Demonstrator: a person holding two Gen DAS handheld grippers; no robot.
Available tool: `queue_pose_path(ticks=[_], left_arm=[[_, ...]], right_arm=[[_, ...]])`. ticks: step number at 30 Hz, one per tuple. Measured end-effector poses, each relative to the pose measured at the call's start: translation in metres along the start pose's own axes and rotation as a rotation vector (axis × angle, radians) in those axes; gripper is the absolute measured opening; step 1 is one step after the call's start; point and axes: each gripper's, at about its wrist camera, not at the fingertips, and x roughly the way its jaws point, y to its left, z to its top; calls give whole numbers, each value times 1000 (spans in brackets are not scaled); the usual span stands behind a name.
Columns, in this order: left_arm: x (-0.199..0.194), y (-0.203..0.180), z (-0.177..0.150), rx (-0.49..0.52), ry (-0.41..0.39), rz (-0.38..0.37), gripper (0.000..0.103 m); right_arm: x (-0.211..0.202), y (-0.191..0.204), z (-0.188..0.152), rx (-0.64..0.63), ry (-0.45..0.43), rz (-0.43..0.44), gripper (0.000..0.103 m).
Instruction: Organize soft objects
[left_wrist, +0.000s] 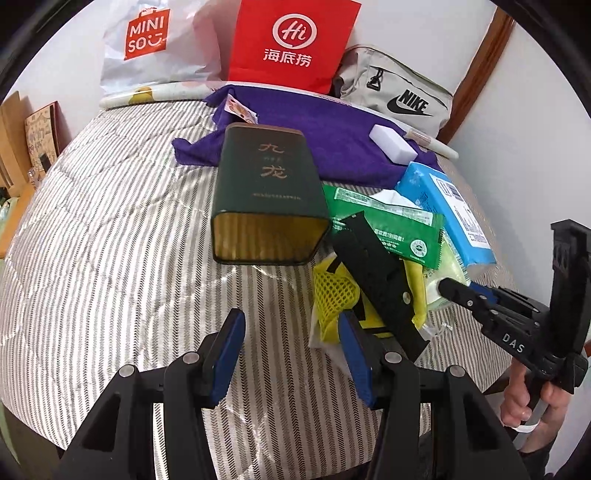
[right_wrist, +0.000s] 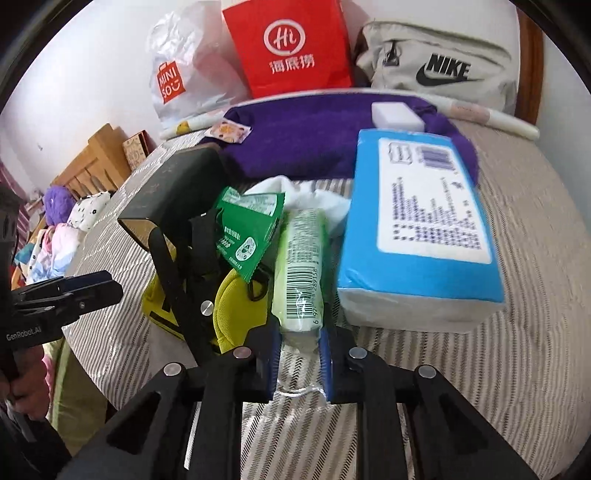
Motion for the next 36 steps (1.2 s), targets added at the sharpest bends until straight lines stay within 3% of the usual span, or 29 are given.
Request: queue_pose_path(ticks=[9,12,17,23,24,27,30,36], left_arm=[[12,-22,2,47,-2,-41,50],[11,-29,6,58,-39,-69,50],[16,-39,18,29,-66,-91,50],[35,-42,26,-31,-41,-93,49],[36,-43,26,-32,-46,-87,47],[32,-42,25,-43,-83,-76,23],[25,-40,24,-42,-101,-115,11],[31,-54,24,-1,-75,-146,11]], right_arm=[[-38,2,-16,-46,-36,-12,17],[-49,0,-25,-66,-49,-35,17],[-58,-15,-41,-44,-44,-45,17],[-53,-28,-50,-30,-29,-62,17],[-51,-31,-50,-25,-26,-63,17],[-48,-36,-53,-18,-18,-59,17],[-45,-39,-53,-9,-14,-54,17],[-40,-39,-54,-6,-10,-45,17]])
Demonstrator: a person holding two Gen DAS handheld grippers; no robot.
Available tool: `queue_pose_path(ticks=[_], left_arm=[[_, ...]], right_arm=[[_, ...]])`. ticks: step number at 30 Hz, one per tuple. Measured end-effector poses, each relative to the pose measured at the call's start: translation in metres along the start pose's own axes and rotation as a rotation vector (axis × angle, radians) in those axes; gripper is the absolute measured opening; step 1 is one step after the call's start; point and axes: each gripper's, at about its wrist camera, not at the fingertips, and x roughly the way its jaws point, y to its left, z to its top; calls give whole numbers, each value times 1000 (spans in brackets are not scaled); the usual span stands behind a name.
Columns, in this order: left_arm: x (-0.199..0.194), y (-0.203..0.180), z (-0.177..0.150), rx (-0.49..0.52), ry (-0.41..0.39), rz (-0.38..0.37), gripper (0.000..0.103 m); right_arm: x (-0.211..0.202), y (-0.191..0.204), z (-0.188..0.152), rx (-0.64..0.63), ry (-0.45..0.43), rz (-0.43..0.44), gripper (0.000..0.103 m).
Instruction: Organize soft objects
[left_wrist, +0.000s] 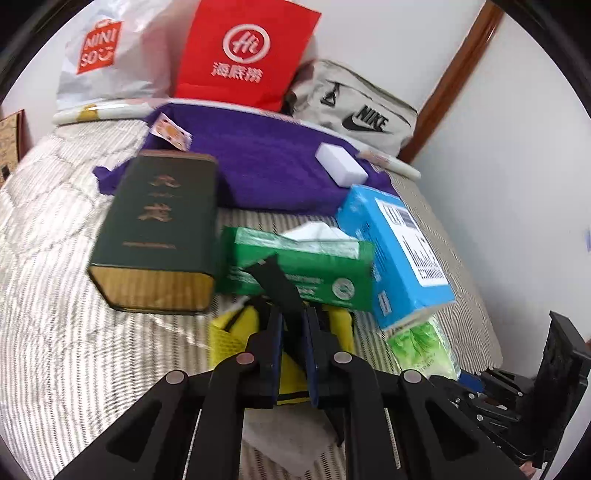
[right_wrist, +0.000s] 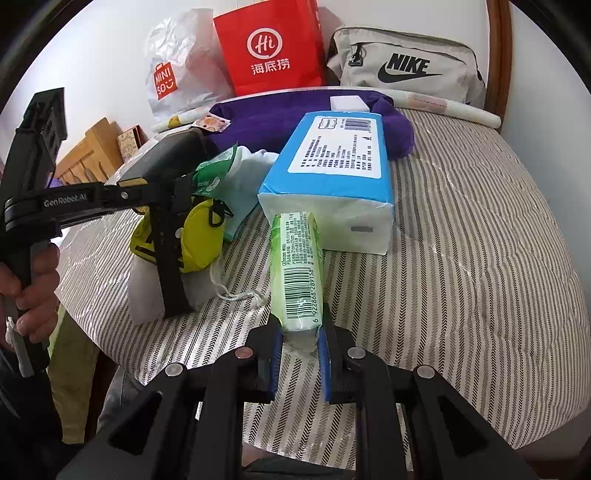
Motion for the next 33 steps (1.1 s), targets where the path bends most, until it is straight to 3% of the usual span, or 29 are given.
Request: queue_pose_path(ticks=[5,9,14,17,33], left_arm=[[16,-7,-5,21,46,5,11],[20,-11,-8,18,63,-5,18],[25,-16,-8,49,48,1,15],[18,-13,-9,39,42,-57,5],[-47,30,-16,-70,-51,-125,4]], right_arm=[[1,-2,1,6,3,4,17],[2,-2,1,11,4,7,17],[2,1,2,4,3,3,17],[0,2,2,-1,-6,2,17],[-10,-2,-1,1,-20,-42,17]])
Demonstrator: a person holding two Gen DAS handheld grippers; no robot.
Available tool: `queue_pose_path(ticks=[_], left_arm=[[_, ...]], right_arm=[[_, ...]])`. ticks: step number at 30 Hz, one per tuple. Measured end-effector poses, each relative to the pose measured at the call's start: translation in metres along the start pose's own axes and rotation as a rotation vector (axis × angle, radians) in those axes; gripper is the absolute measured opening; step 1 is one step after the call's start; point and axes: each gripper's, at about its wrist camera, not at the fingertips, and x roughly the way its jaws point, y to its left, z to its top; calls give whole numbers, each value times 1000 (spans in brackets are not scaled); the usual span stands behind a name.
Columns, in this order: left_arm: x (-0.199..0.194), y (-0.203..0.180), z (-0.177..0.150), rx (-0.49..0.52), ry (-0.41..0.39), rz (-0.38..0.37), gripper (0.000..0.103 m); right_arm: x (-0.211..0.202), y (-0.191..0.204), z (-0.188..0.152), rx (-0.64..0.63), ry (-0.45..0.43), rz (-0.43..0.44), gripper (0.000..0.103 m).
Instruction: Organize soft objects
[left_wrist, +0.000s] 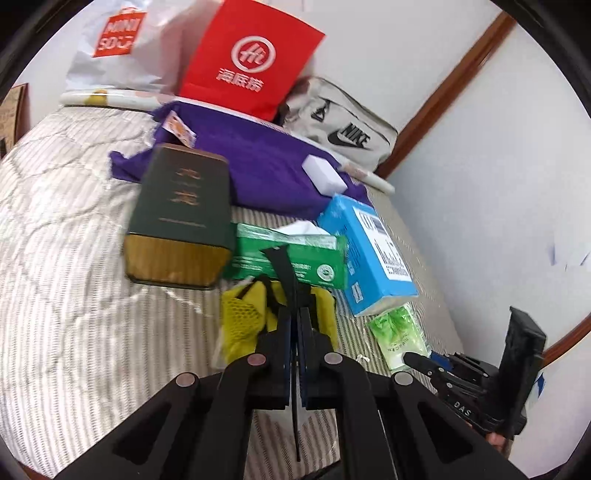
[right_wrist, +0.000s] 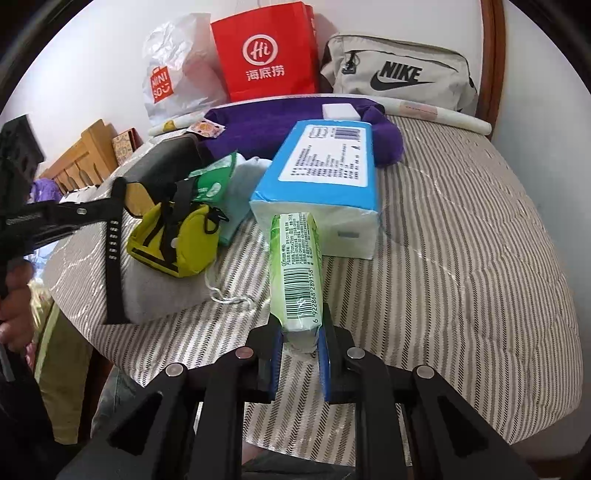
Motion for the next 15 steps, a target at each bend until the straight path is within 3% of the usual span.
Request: queue_pose_path(ticks=[3,7,11,15], left_arm=[[-10,14,3,-10,-14,70,4],[-4,35,7,-26,6,231,4],[22,43,4,-12,59,300,4],[43,46,1,-15,94,301,4]], right_arm=[[-1,-1,0,1,1,-11,17],[-2,-1,2,0,4,-15,17],[2,4,5,-11,12,-11,17],[6,5,4,-13,26,-7,17]])
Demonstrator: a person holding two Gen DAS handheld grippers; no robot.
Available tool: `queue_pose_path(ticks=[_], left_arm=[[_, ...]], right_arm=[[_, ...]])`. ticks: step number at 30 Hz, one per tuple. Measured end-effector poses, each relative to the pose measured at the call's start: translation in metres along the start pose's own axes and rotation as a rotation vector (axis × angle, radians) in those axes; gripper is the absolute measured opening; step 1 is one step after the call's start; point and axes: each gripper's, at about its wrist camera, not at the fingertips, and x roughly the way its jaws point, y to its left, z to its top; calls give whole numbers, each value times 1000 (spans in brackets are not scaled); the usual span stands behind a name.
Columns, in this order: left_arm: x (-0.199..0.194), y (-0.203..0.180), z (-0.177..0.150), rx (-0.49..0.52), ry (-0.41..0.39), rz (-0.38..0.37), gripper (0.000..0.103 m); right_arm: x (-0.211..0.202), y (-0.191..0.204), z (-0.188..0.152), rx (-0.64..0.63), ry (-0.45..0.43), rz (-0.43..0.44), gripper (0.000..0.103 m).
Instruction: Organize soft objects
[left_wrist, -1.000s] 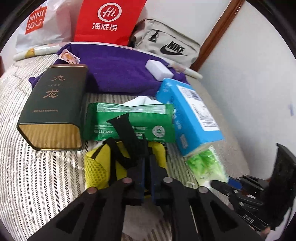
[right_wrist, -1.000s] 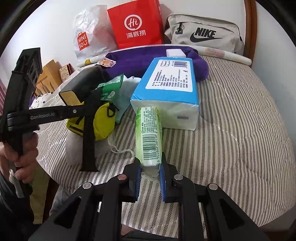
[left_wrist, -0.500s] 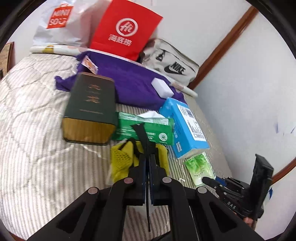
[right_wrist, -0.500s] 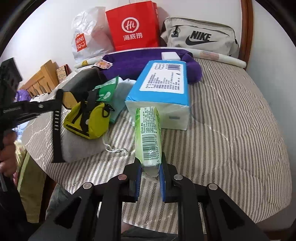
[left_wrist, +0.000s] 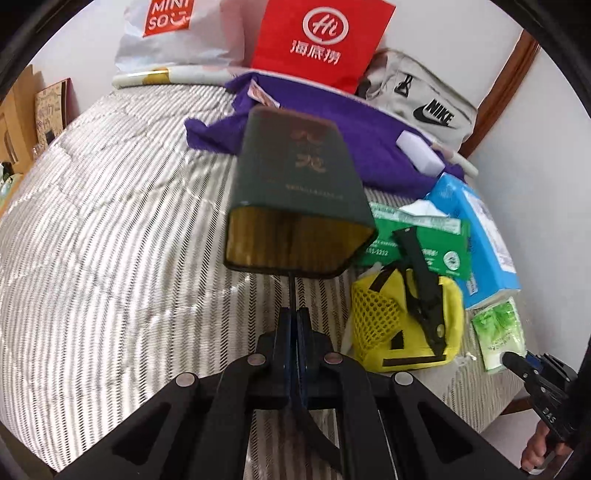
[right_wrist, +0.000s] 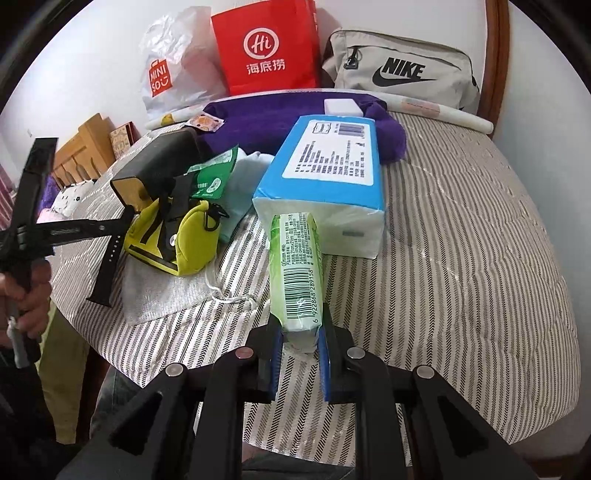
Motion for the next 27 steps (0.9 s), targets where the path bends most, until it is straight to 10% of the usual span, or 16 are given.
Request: queue_pose_path(ticks=[27], left_arm=[[-48,5,3,-10,-74,-53,4]], right_arm=[[-32,4,2,-28,-62,25,16]])
